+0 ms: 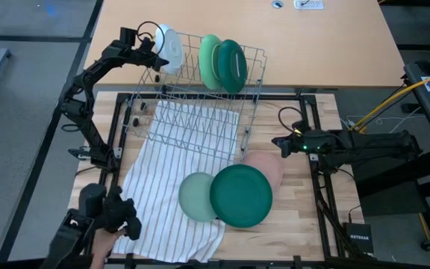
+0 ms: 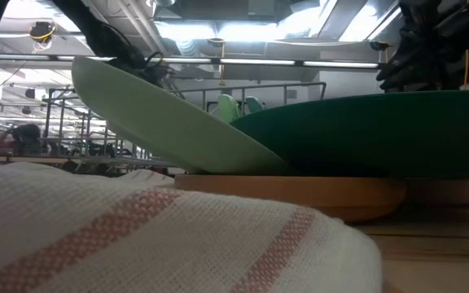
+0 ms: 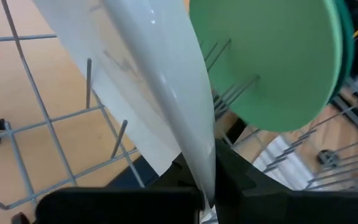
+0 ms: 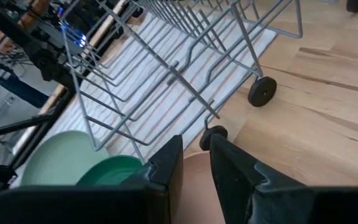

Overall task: Sort dishes
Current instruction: Put the white plate into the dishwasher rack

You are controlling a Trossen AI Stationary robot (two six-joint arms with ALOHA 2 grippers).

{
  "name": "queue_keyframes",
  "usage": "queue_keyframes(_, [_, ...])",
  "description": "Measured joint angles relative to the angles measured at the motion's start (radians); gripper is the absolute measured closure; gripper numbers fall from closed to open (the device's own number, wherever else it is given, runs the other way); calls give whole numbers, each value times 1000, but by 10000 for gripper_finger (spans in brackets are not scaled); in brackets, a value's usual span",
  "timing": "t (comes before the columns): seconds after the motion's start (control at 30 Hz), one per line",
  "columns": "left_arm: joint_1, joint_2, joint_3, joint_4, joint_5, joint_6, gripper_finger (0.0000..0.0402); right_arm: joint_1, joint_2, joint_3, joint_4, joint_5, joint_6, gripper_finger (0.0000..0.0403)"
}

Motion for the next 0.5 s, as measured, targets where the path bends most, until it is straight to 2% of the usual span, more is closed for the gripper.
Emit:
queue_keyframes(0.33, [-52, -1, 0, -12, -141, 27, 392, 0, 70, 0, 2, -18, 2, 317])
queue_keyframes(0.5, [-54, -2, 0, -15, -171, -47, 375, 0, 89, 0, 10, -52, 3, 317])
